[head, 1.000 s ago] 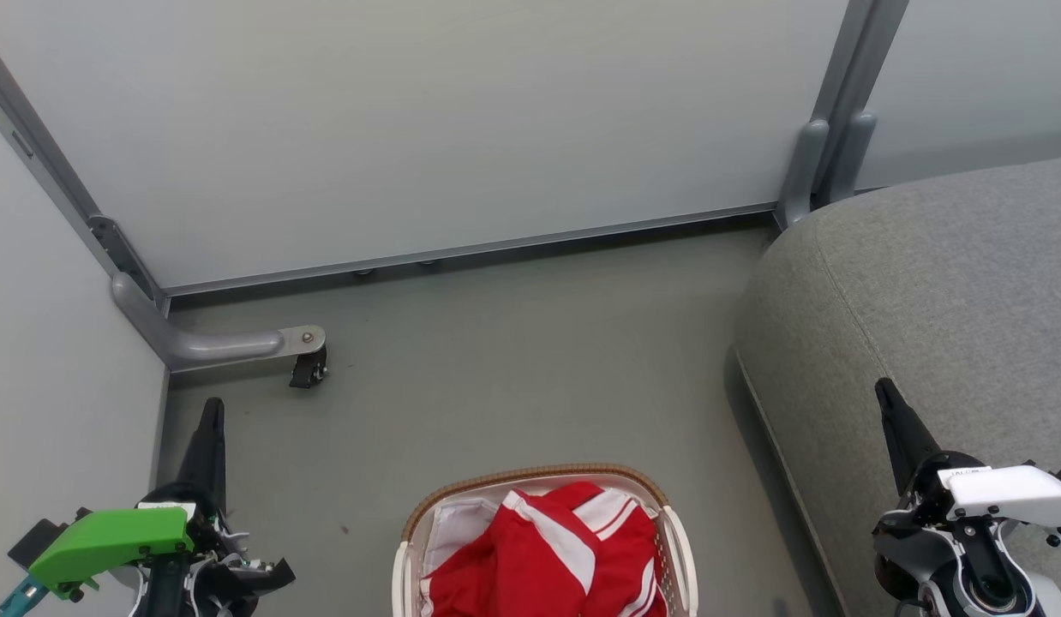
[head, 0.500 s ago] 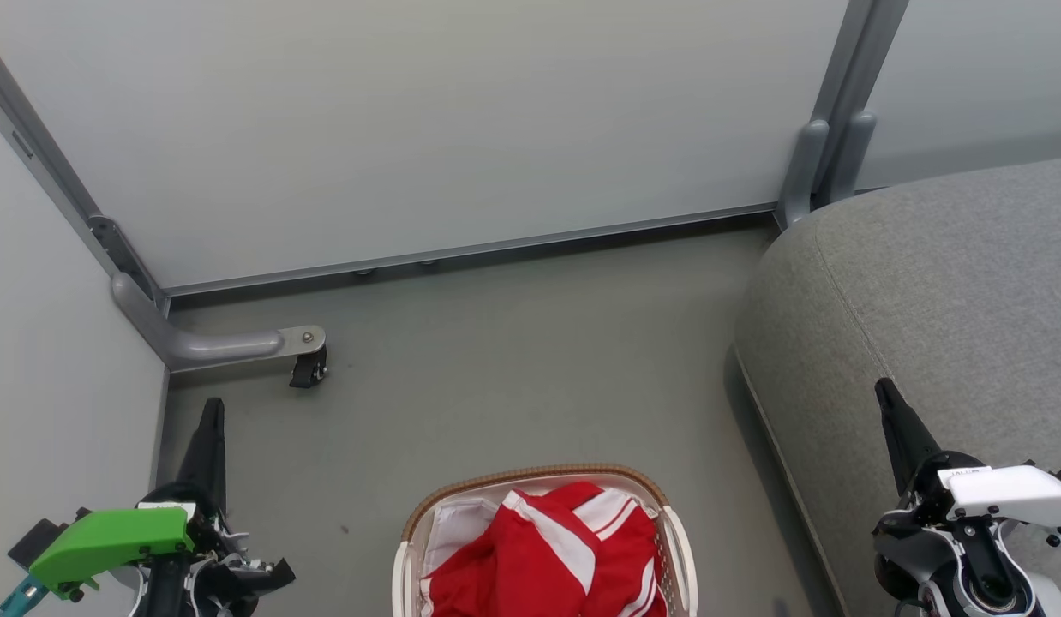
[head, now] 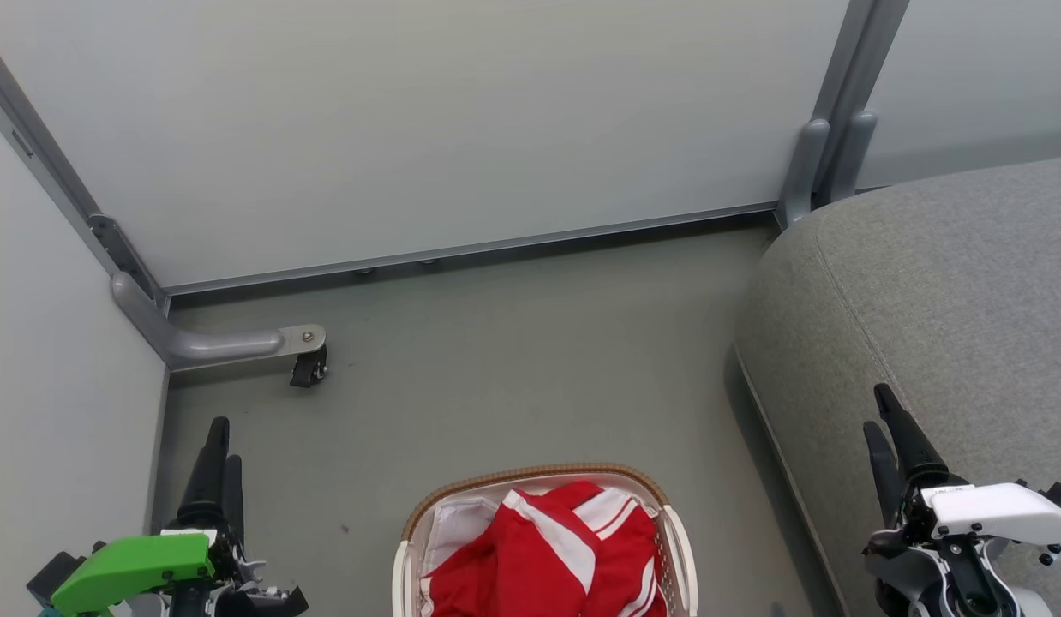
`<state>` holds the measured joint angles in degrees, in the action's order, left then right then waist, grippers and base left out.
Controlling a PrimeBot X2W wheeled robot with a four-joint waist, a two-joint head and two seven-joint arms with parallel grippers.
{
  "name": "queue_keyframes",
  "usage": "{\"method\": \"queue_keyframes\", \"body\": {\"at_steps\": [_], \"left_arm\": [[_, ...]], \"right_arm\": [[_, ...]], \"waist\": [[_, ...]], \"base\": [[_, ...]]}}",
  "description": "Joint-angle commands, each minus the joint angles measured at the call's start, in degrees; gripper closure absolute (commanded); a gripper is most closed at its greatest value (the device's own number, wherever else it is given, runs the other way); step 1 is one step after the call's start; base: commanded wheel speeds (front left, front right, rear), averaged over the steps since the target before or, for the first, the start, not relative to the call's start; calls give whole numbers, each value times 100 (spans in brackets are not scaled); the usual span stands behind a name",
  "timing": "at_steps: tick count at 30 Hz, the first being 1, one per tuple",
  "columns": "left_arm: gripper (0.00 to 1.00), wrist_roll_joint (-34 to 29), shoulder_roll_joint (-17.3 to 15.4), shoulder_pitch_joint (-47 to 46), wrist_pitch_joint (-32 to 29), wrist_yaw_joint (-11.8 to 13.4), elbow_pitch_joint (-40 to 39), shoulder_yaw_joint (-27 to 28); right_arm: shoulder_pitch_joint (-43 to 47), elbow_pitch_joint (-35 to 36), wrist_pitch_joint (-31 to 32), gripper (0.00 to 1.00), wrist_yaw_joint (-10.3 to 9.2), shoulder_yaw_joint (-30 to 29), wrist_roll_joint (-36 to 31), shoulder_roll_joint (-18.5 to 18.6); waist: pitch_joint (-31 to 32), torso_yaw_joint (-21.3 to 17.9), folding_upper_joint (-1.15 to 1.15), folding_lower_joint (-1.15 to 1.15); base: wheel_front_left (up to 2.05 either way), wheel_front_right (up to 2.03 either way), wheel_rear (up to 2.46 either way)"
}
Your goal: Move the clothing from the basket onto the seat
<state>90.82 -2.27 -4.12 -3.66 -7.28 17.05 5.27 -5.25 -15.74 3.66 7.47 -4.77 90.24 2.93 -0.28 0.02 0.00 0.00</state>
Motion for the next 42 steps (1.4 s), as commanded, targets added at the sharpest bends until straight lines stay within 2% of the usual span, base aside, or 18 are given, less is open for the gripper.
{"method": "queue_keyframes", "body": {"at_steps": [1,11,21,42], "left_arm": [[0,-170,-55,-150,56,-5,-52,-16],[0,-1581,-66,-211,315,-7,11,-41],[0,-3018,-148,-221,546,-10,21,-321],[0,-5084,-132,-184,951,99,210,-513]], "right_arm": [[-114,93,-68,0,0,34,-125,90],[-176,120,-325,0,1,175,-1457,200],[-179,150,-554,0,1,173,-2668,157],[-174,286,-959,0,2,418,-4566,238]], "waist": [[-1,0,0,0],[-17,6,0,0],[-32,13,0,0],[-48,-11,0,0]], "base": [[0,0,0],[0,0,0],[0,0,0],[0,0,0]]}}
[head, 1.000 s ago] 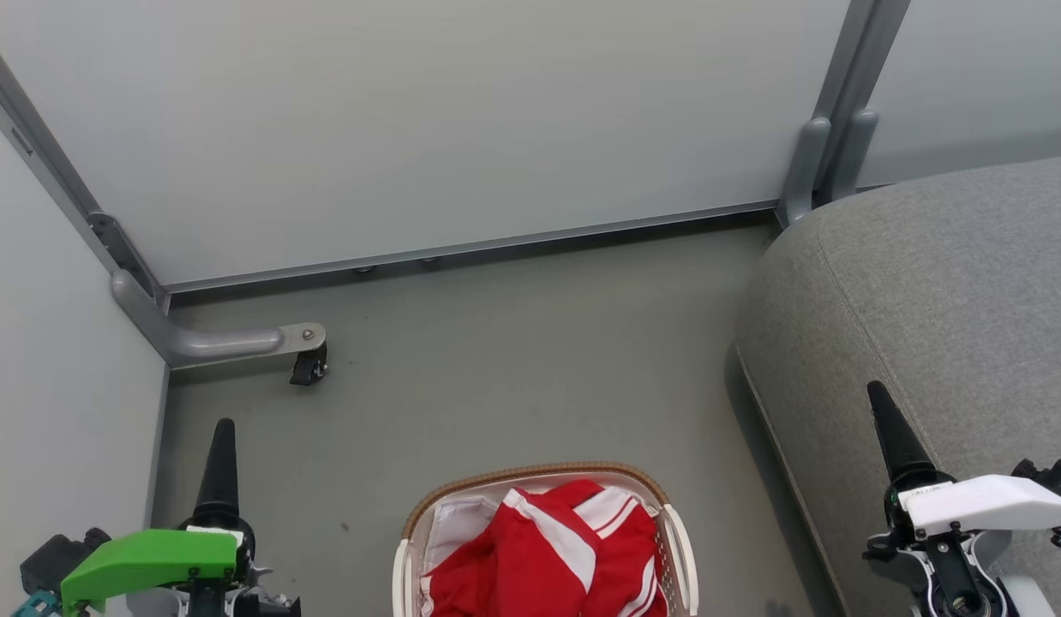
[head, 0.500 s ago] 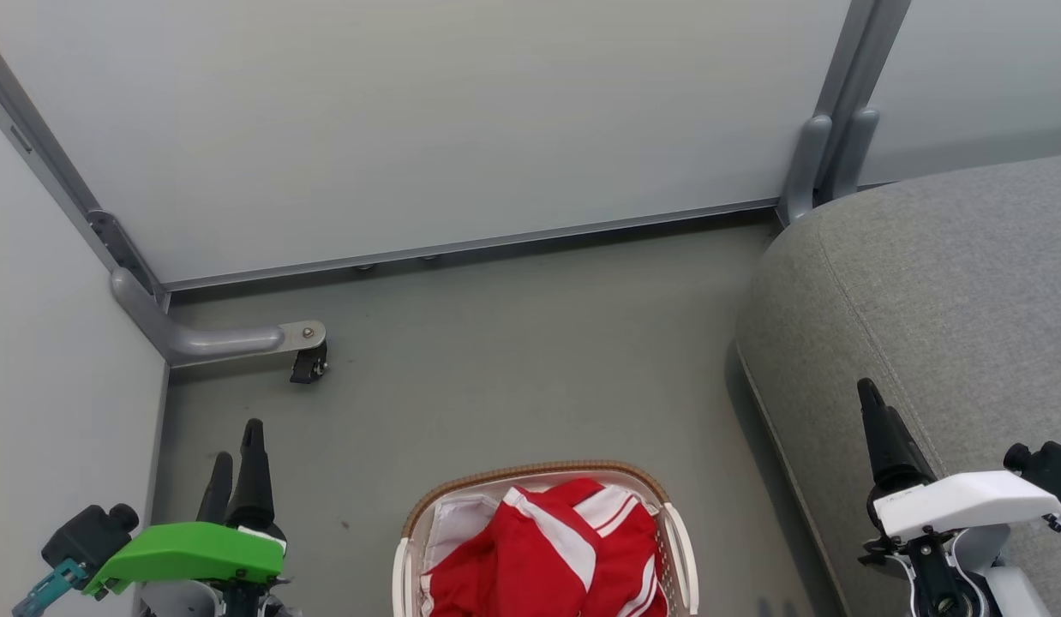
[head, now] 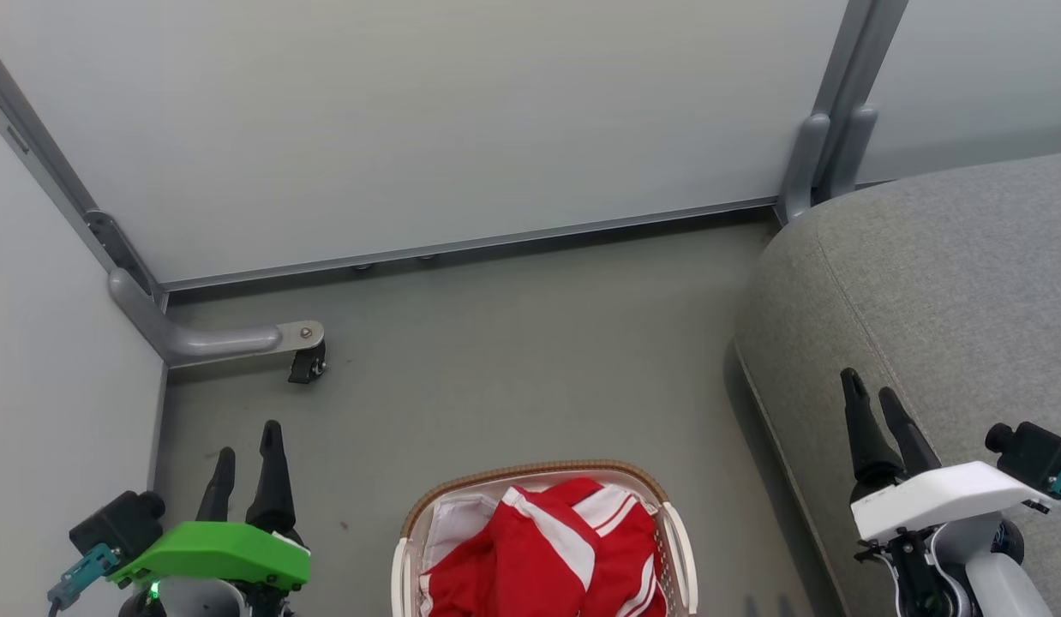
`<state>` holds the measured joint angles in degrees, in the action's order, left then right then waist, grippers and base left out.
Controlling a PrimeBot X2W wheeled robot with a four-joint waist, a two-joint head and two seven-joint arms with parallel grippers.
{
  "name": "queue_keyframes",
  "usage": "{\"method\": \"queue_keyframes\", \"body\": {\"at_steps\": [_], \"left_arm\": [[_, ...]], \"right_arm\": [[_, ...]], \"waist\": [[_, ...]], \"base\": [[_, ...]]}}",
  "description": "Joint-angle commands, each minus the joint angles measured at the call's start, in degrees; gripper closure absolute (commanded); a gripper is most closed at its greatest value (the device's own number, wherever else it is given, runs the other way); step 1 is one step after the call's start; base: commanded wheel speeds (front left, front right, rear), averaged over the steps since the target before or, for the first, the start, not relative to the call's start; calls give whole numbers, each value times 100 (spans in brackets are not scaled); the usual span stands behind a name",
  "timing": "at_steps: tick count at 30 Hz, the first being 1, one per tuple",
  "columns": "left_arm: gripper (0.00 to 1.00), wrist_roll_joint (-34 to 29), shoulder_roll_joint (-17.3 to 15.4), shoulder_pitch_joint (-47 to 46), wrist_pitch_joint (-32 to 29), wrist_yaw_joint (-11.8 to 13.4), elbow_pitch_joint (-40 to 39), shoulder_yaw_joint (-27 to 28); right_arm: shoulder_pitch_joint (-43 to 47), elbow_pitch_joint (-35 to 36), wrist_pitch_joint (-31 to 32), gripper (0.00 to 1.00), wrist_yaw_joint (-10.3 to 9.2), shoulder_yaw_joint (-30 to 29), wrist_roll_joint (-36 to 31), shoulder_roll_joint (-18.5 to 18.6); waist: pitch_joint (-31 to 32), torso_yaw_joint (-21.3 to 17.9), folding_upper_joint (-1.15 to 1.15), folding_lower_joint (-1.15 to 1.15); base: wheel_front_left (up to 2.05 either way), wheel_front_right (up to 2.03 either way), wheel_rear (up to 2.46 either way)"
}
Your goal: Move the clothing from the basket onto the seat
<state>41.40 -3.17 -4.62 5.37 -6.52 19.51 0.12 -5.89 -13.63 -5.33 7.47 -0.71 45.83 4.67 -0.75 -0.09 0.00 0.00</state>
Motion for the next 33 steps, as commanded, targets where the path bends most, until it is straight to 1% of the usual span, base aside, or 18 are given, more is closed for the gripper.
{"method": "queue_keyframes", "body": {"at_steps": [1,13,24,33], "left_arm": [[0,-213,-43,-132,62,34,-20,-8],[0,-1091,-99,-127,257,176,144,-196],[0,-1681,-82,-65,422,309,215,-237],[0,-2081,-30,-21,546,328,250,-252]], "right_arm": [[-108,74,-70,0,2,21,-215,77],[-35,-42,-266,0,2,93,-1299,146],[37,-114,-432,0,3,129,-2058,115],[142,-111,-548,0,2,126,-2540,47]], "waist": [[-2,1,0,0],[-19,-4,0,0],[-13,-2,0,0],[-7,31,0,0]], "base": [[0,0,0],[0,0,0],[0,0,0],[0,0,0]]}}
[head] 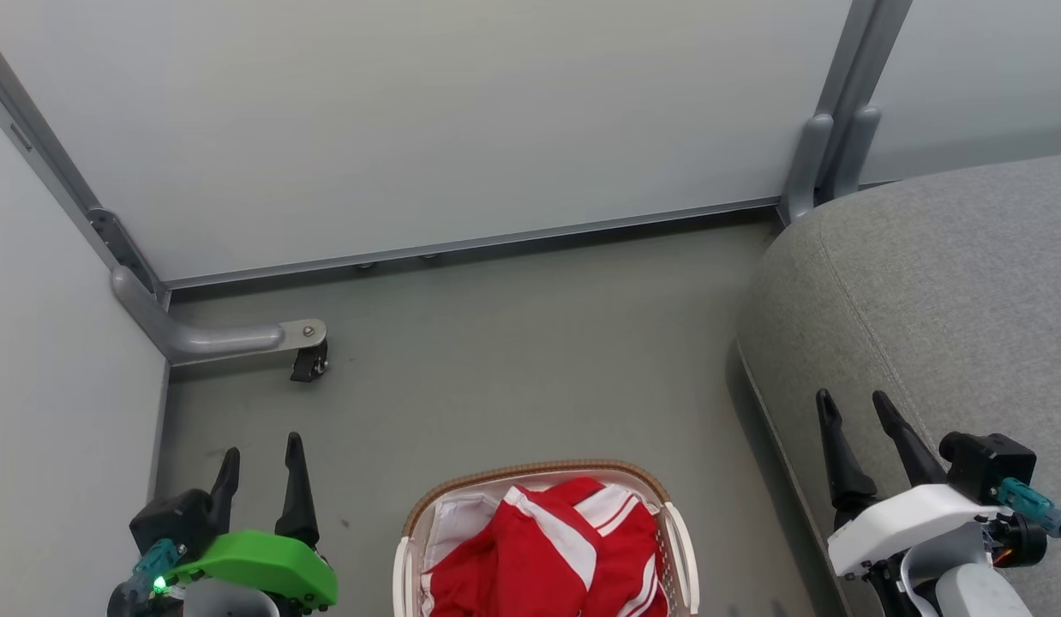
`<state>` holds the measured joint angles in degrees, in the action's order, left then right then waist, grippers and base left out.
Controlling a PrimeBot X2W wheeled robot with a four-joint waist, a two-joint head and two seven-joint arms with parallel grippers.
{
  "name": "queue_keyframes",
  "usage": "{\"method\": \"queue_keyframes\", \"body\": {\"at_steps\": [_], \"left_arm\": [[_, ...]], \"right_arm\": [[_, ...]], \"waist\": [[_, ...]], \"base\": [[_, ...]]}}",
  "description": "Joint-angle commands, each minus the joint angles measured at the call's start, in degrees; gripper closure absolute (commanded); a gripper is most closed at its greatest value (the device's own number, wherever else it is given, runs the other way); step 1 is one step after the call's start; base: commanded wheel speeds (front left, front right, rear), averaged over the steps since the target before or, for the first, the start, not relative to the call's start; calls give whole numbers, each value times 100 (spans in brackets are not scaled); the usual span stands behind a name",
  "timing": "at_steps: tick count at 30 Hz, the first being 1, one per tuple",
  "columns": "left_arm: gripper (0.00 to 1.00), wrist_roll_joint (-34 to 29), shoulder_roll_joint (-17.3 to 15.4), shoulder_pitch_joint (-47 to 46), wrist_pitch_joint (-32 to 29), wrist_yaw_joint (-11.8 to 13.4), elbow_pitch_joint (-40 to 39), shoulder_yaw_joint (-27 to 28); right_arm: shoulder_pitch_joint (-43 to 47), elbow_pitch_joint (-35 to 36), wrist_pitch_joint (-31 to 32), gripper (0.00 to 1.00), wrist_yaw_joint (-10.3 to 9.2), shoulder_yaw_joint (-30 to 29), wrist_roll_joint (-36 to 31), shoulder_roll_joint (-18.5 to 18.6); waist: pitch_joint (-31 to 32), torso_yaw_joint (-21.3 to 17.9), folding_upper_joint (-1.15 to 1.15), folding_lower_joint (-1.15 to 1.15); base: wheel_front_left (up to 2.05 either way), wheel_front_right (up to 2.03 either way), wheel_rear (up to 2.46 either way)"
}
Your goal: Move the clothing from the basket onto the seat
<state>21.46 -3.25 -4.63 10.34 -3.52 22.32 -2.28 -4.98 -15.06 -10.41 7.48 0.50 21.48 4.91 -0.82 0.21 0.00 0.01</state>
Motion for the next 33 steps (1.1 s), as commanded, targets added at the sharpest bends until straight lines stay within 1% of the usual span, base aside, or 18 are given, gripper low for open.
{"method": "queue_keyframes", "body": {"at_steps": [1,13,17,25,28,33], "left_arm": [[0,-150,-18,-6,57,26,-33,-21],[0,-680,24,110,210,-59,10,-57],[0,-797,30,148,253,-76,23,-41],[0,-781,31,229,343,-131,83,3],[0,-841,30,264,373,-110,105,-37],[0,-984,29,277,422,-161,149,-156]], "right_arm": [[55,23,-57,0,1,16,-165,23],[88,-91,-201,0,2,83,-779,-11],[106,-137,-254,0,2,-15,-989,-46],[158,-232,-342,0,2,-321,-1379,-121],[181,-247,-364,0,2,-350,-1545,-136],[191,-233,-418,0,2,-329,-1734,-152]], "waist": [[1,3,0,0],[20,10,0,0],[33,11,0,0],[57,9,0,0],[60,8,0,0],[5,-8,0,-1]], "base": [[0,0,0],[0,0,0],[0,0,0],[0,0,0],[0,0,0],[0,0,0]]}}
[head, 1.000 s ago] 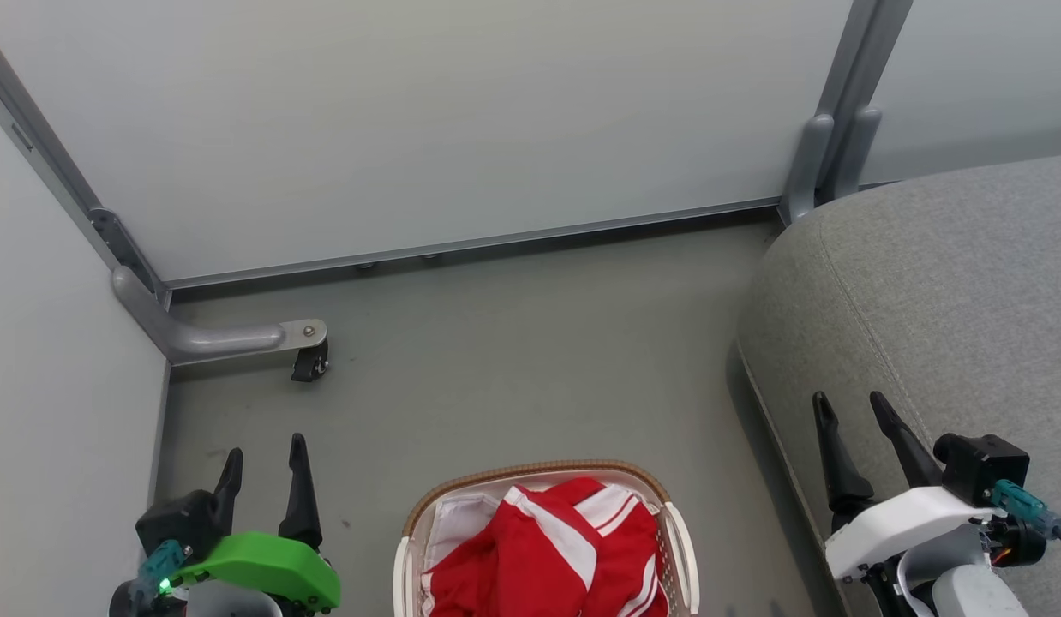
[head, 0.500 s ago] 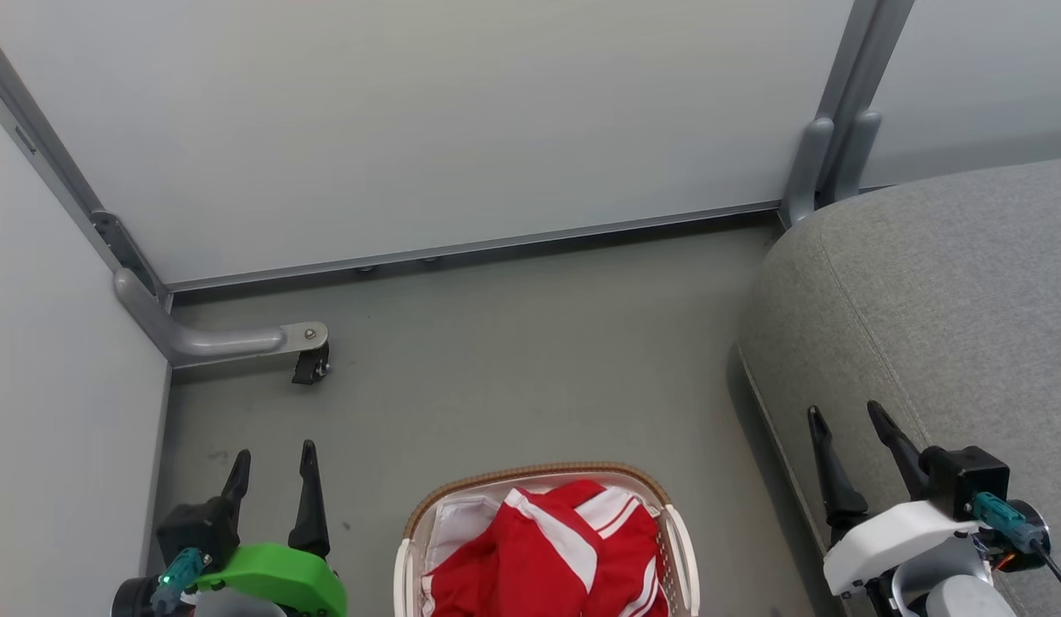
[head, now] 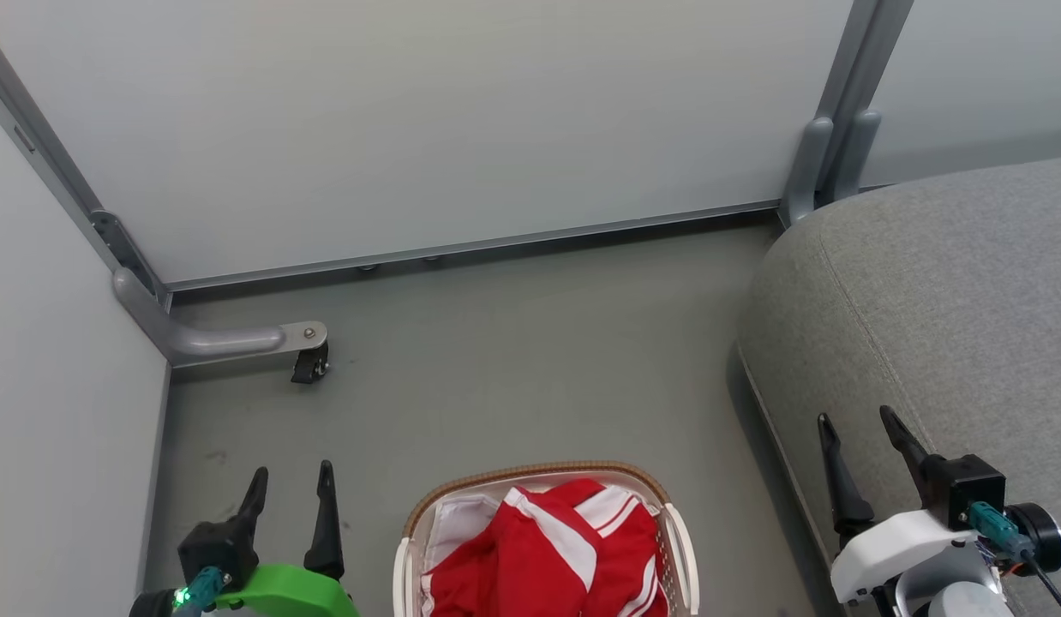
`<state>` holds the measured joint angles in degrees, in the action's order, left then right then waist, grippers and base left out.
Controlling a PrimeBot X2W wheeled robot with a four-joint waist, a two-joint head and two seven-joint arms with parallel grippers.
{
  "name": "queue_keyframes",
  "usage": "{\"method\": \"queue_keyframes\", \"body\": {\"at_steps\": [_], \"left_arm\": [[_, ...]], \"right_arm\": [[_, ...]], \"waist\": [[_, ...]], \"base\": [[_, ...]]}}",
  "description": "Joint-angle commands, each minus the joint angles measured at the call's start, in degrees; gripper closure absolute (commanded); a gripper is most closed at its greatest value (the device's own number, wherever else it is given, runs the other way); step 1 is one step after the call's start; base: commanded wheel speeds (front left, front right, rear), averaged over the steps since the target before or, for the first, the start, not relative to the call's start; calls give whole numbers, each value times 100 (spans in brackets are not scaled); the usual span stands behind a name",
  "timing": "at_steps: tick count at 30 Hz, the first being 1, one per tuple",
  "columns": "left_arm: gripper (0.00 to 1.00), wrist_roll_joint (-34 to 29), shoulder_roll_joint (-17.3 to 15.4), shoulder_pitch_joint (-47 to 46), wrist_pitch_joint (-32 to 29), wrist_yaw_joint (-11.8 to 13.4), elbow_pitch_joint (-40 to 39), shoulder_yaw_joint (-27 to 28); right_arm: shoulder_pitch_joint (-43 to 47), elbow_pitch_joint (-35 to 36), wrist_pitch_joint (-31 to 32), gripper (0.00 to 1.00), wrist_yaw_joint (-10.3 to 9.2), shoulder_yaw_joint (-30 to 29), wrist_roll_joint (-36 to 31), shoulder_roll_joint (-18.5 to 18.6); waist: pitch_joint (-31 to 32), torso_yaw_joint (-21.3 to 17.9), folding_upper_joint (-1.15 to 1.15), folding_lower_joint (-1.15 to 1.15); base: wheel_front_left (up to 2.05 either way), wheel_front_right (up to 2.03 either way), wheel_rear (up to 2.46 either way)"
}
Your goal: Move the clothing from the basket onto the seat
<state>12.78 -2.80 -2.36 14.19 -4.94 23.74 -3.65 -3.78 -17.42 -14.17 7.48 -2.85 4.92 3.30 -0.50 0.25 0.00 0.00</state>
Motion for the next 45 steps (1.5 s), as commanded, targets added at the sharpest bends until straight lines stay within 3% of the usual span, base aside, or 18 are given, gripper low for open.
{"method": "queue_keyframes", "body": {"at_steps": [1,8,24,32,45], "left_arm": [[0,-141,-17,40,55,-26,20,-51],[0,-201,-18,-251,116,-107,222,-294],[0,-128,-22,-1452,95,-231,1190,-606],[0,-190,-74,-1938,95,-260,1911,-742],[0,420,-342,-2474,95,-260,3447,-1299]], "right_arm": [[54,16,-57,0,2,25,-120,5],[-235,188,-110,0,0,175,-350,-4],[-1103,669,-103,0,0,567,74,-31],[-1484,754,-103,0,0,814,351,-33],[-1707,891,-103,0,0,1064,613,-36]], "waist": [[-60,-25,0,0],[-601,-248,0,0],[-2315,-1180,0,0],[-2953,-1655,0,0],[-3576,-2107,0,0]], "base": [[0,0,0],[0,0,0],[0,0,0],[0,0,0],[0,0,0]]}}
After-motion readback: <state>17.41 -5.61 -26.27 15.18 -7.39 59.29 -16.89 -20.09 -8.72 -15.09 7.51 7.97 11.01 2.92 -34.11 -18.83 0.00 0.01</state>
